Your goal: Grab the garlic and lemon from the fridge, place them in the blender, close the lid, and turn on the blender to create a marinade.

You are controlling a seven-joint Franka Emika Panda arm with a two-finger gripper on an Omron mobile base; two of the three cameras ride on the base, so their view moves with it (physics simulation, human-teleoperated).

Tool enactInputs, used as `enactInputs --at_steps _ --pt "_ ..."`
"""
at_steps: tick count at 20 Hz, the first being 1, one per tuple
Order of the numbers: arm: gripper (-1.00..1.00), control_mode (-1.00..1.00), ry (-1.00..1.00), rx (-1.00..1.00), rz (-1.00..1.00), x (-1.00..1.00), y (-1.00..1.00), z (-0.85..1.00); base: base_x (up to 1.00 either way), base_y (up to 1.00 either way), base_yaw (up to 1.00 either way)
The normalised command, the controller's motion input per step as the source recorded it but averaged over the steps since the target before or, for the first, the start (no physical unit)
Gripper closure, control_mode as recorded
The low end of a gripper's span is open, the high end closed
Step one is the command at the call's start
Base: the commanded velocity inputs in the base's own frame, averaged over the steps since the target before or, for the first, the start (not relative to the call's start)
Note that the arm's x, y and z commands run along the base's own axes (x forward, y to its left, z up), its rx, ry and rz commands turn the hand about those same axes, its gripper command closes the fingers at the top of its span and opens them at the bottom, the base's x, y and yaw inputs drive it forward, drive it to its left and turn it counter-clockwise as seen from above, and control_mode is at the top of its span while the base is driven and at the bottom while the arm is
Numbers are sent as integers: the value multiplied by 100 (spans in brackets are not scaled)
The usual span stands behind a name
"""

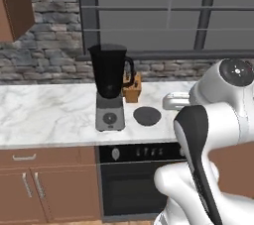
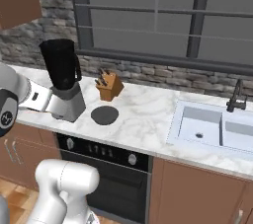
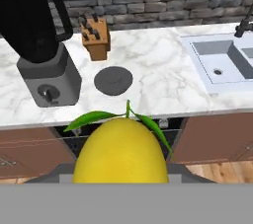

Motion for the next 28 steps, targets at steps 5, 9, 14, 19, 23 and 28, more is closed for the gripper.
enactInputs --at_steps 5,9,14,19,23,28 --pt "100 100 0 0 0 0 0 0 61 41 -22" --pt "100 100 0 0 0 0 0 0 -5 27 -9" --pt "100 100 0 0 0 0 0 0 13 51 -9" --pt "100 100 0 0 0 0 0 0 32 53 -8" --pt "100 100 0 0 0 0 0 0 8 13 -3" --pt "100 -100 -6 3 0 6 0 73 -6 0 -1"
